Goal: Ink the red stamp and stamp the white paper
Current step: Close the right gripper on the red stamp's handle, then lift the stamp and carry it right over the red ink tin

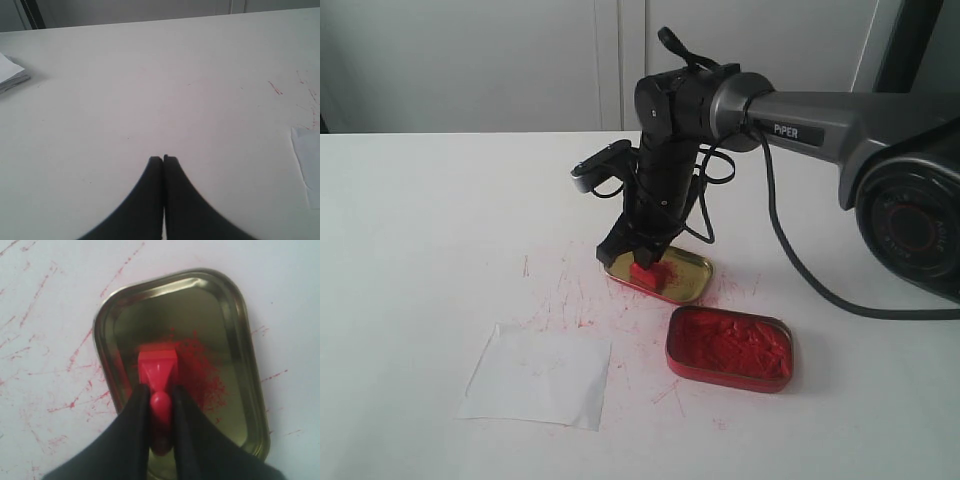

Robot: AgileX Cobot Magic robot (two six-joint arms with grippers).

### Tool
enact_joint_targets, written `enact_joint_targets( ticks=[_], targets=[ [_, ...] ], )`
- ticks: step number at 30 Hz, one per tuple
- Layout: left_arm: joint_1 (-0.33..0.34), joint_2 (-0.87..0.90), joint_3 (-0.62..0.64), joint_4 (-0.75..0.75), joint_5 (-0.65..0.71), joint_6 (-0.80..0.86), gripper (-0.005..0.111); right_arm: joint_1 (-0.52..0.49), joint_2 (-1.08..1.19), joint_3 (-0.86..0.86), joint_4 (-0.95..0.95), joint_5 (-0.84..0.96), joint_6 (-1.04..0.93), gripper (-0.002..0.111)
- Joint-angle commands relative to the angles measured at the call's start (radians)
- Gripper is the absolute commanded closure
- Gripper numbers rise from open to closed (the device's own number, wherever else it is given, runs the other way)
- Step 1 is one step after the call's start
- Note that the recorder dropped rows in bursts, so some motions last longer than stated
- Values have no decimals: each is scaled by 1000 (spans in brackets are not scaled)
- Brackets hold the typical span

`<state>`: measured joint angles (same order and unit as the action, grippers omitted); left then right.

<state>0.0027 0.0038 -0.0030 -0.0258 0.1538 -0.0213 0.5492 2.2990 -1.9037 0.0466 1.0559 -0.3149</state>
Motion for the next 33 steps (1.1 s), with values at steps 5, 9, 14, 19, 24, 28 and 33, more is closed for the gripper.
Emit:
enact_joint_targets(
  ticks=[5, 9, 14, 19, 24, 28, 33],
  targets=[
    [-3, -4, 3, 1, -4, -1, 107, -1, -15, -14, -3, 10, 29, 108],
    [-3, -4, 3, 1, -4, -1, 107, -1, -38, -14, 3, 12, 61, 108],
    [-3, -4, 3, 1, -4, -1, 107, -1, -73, -14, 3, 28, 91, 108],
    [-3, -4, 3, 1, -4, -1, 107, -1, -110, -14, 5, 114, 113, 108],
    [-3, -4, 3, 1, -4, -1, 107, -1, -152, 6, 5, 165, 153, 108],
    [-3, -4, 3, 1, -4, -1, 107, -1, -207, 75, 5, 165, 184, 108],
    [-3, -4, 3, 1, -4, -1, 107, -1, -283, 192, 4, 145, 186, 108]
  ],
)
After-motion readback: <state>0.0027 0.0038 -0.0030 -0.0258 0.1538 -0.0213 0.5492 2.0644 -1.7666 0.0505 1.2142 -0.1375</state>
